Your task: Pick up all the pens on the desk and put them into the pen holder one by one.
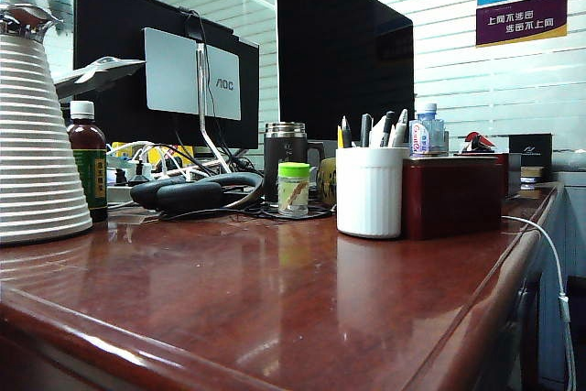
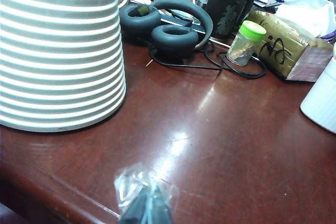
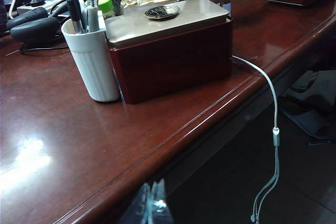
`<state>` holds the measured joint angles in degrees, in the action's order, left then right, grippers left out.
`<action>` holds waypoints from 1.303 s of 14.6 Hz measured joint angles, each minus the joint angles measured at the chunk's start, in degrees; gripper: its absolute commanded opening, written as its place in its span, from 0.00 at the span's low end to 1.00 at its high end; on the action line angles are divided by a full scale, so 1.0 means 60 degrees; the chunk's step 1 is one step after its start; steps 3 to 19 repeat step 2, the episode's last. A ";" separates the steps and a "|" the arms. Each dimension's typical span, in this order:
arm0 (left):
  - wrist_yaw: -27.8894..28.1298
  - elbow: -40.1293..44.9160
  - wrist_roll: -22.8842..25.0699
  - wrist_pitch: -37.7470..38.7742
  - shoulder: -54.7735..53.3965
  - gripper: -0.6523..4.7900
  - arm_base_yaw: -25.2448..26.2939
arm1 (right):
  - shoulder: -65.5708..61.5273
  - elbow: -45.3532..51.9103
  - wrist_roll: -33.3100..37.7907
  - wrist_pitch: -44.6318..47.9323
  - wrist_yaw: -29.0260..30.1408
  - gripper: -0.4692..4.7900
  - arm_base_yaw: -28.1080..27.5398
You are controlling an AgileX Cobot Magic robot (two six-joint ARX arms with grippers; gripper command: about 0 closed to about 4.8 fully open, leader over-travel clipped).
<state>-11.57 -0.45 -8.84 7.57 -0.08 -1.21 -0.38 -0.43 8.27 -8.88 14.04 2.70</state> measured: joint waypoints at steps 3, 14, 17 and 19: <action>0.0000 0.0000 0.0000 0.0004 0.0000 0.11 -0.0004 | 0.0000 0.0000 0.0000 0.0000 0.0000 0.08 0.0000; 0.0000 0.0000 0.0000 0.0004 0.0000 0.11 -0.0004 | 0.0000 0.0000 0.0000 0.0000 0.0000 0.08 0.0000; 0.0000 0.0000 0.0000 0.0004 0.0000 0.11 -0.0004 | 0.0000 0.0000 0.0000 0.0000 0.0000 0.08 0.0000; 0.0000 0.0000 0.0000 0.0004 0.0000 0.11 -0.0004 | 0.0000 0.0000 0.0000 0.0000 0.0000 0.08 0.0000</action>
